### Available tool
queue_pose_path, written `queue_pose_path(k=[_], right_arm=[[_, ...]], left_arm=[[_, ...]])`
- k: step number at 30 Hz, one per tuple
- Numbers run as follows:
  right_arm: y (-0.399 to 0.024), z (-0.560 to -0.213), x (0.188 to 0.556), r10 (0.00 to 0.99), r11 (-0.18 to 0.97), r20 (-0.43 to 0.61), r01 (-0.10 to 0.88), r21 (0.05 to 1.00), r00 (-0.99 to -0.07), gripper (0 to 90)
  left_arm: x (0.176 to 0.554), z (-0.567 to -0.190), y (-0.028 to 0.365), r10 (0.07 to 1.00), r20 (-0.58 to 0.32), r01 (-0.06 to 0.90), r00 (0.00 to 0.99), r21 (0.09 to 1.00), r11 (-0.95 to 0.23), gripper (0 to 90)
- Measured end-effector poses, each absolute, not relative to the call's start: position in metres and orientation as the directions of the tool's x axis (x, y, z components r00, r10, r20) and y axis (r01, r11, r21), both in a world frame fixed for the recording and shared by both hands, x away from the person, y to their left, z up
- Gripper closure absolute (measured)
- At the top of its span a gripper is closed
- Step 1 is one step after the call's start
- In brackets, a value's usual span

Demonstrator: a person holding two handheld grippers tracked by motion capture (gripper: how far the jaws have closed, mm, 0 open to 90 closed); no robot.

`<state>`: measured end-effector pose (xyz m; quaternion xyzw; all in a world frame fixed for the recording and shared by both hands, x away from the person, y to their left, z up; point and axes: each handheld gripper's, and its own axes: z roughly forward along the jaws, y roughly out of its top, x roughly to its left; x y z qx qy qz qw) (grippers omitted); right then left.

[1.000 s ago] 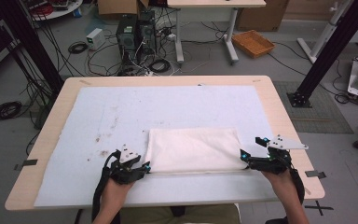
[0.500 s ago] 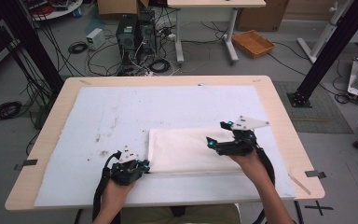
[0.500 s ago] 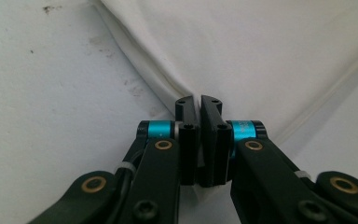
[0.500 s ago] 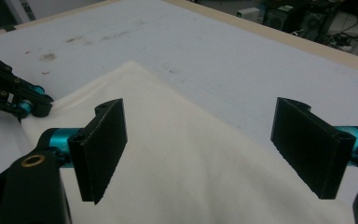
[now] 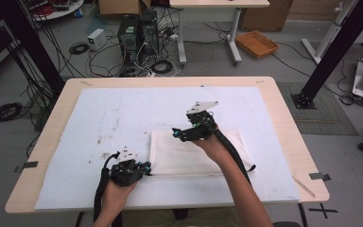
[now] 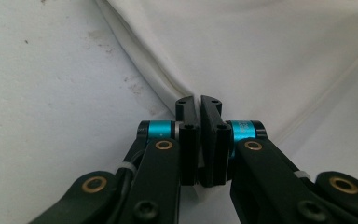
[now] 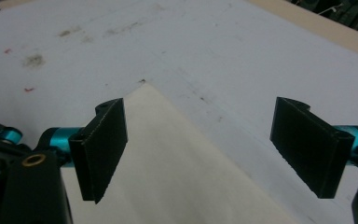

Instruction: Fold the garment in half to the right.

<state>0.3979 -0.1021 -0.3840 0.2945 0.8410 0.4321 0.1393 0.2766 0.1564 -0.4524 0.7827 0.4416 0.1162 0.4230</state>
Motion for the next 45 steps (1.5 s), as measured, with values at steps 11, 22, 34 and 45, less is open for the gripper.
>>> queue_pose_path(k=[11,22,34,45], right_arm=[[-0.037,-0.415,0.418,0.576,0.575,-0.005,0.401,0.713,-0.817,28.4],[-0.008,-0.431,0.429,0.547,0.653,-0.055,0.384,0.653,-0.835,57.6],[-0.007,-0.428,0.426,0.493,0.672,-0.058,0.337,0.659,-0.868,87.8],[-0.034,-0.406,0.423,0.491,0.587,0.002,0.333,0.737,-0.871,88.6]], left_arm=[[0.278,-0.452,0.157,0.785,-0.194,0.595,0.588,0.761,-0.257,85.9],[0.278,-0.449,0.159,0.78,-0.2,0.589,0.593,0.768,-0.25,85.9],[0.276,-0.446,0.16,0.775,-0.213,0.577,0.595,0.784,-0.228,86.0],[0.275,-0.425,0.15,0.711,-0.264,0.524,0.651,0.834,-0.17,86.0]])
